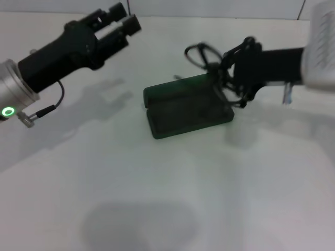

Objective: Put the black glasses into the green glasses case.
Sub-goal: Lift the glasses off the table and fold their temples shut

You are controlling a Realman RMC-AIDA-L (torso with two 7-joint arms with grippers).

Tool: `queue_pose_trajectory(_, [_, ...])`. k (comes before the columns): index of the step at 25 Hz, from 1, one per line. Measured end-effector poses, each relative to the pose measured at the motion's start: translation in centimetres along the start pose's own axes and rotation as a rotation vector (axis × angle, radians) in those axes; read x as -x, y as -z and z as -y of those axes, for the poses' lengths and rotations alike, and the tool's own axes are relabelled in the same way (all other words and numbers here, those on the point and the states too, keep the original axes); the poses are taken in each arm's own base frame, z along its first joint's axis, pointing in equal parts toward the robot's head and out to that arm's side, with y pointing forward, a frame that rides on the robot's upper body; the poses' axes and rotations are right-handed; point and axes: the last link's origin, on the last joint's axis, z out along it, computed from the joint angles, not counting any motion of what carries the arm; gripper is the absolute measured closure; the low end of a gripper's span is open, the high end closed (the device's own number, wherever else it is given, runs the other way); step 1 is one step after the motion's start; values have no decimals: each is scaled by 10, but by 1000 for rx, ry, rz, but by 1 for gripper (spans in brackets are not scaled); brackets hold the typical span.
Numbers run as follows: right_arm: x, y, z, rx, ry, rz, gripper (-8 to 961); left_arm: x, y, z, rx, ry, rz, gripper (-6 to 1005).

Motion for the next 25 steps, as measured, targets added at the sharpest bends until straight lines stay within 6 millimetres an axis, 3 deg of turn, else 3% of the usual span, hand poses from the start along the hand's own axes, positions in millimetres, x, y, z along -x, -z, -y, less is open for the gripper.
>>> queue_pose_trajectory(5, [-12,30,23,-70,-217,166,845,3,-11,-10,138,-16,99,440])
queue_pose_trajectory(8, [-19,35,31,-104,-299,228,845,8,-26,-19,227,-18,156,439])
queue_pose_trajectory(16, [-18,19,23,-54,-316,246,845,18,-76,-48,444,-16,237,440])
queue_pose_trajectory(25, [-6,16,3,85,-280,289,845,17,-80,-48,446,-4,240,439])
